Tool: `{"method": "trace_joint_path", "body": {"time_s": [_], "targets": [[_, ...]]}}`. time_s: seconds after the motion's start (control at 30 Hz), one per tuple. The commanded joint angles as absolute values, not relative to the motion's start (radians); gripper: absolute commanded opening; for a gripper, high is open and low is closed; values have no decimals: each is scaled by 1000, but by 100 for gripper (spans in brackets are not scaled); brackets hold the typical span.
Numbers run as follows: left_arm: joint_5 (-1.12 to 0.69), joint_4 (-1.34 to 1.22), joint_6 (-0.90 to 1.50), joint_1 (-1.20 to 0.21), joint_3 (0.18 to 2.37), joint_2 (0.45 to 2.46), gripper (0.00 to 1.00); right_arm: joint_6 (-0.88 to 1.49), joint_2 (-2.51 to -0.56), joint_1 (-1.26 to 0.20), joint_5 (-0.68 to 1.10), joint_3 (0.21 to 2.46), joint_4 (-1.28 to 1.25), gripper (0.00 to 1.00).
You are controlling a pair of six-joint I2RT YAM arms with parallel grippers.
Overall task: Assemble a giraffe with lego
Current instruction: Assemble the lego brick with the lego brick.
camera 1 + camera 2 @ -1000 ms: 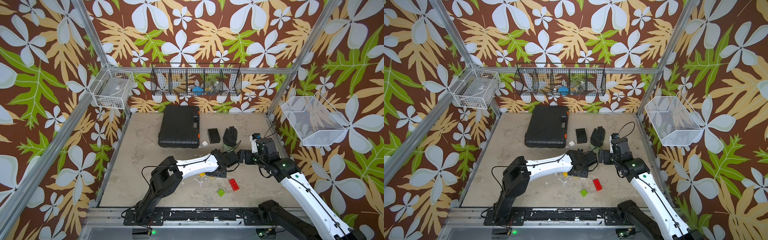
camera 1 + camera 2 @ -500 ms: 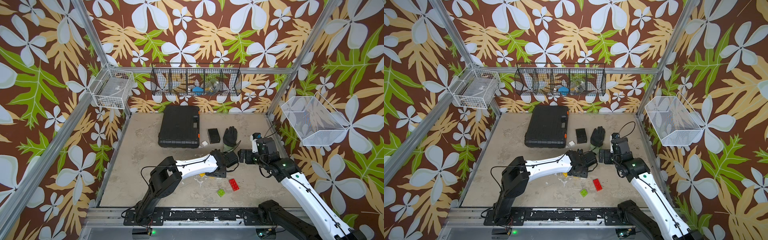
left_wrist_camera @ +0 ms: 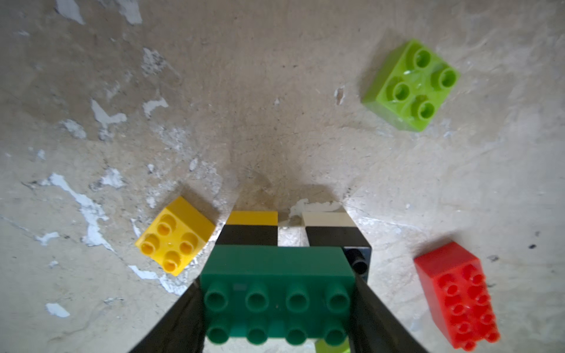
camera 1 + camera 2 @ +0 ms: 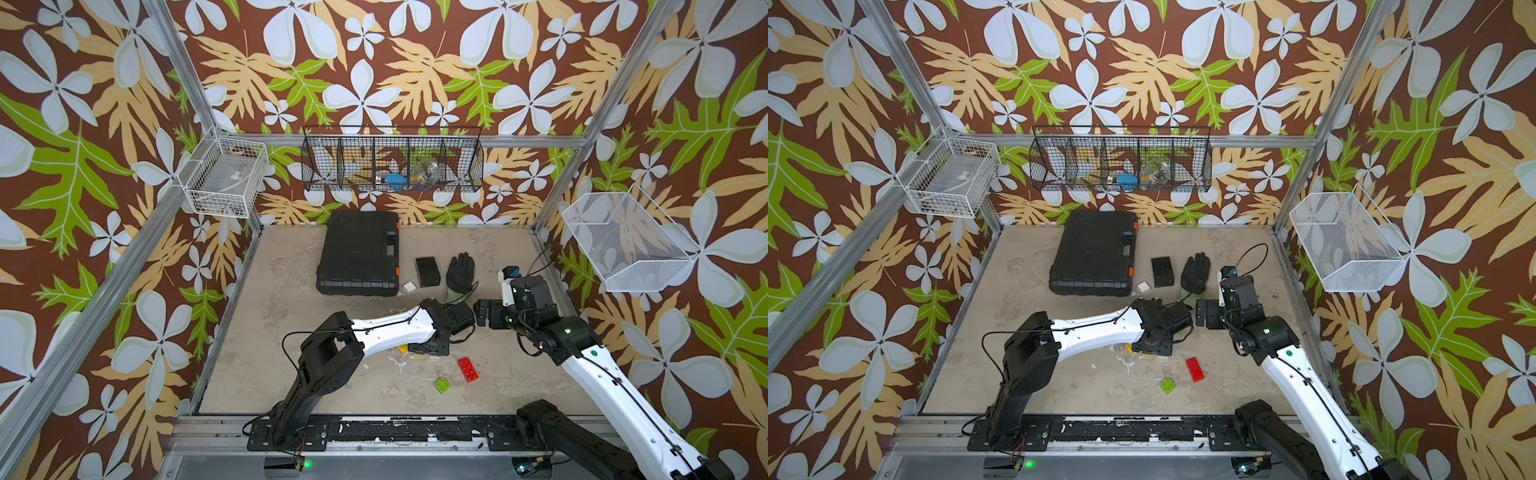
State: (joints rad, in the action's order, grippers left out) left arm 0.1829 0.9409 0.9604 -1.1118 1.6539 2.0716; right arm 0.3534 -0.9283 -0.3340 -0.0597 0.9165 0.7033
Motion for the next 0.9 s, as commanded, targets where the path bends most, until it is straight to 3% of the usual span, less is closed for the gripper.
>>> {"method": "trace_joint_path", "body": {"time_s": [0.0, 0.5, 0.6, 0.87], "targets": [[155, 1028, 963, -1112, 1624, 2072, 30, 344, -929, -335, -67, 917, 696, 100], [115, 954, 916, -1105, 1571, 2117, 30, 338, -936, -333, -84, 936, 716, 100], [104, 929, 917, -1101, 1567, 2107, 34, 335, -944, -334, -89, 950, 724, 100], [141, 928, 912, -1096, 1651, 2042, 58, 335, -966, -321, -88, 986, 746, 100]]}}
